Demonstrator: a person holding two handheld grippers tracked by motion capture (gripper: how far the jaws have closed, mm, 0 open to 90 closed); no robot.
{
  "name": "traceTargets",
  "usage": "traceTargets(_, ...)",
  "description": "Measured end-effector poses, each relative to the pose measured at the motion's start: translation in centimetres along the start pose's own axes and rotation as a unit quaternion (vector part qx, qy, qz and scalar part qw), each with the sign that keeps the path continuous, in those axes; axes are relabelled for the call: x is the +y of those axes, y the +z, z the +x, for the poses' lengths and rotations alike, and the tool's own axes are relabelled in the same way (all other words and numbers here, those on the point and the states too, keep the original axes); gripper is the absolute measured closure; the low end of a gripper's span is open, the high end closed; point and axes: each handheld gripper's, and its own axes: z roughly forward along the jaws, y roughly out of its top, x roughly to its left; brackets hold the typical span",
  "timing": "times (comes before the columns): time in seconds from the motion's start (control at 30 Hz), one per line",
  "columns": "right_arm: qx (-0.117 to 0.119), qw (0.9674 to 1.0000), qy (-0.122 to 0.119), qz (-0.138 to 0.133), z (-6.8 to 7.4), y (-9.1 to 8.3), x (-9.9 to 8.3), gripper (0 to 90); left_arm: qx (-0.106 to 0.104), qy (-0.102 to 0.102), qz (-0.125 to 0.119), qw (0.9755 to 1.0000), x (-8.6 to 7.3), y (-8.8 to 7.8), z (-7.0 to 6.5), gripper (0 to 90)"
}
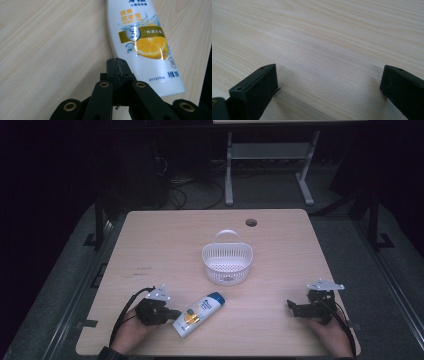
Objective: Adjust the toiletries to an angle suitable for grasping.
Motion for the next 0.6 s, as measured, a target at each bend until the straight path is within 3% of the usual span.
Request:
traceTargets(0.37,0.000,1.0000,0.000,0.000,0.00,0.00,0.00,0.8,-0.003,0.010,0.008,0.9999,0.15,0.39,-0.41,89.9)
traceTargets(0.5,0.000,1.0000,0.000,0.000,0.00,0.00,0.00,0.7,0.007,-0.001,0.004,1.0000,0.02,0.11,0.16,83.8)
traceTargets(0.6,0.000,1.0000,0.000,0.000,0.00,0.00,0.00,0.7,0.013,-0.011,-0.002,0.9999,-0.04,-0.01,0.40,73.1)
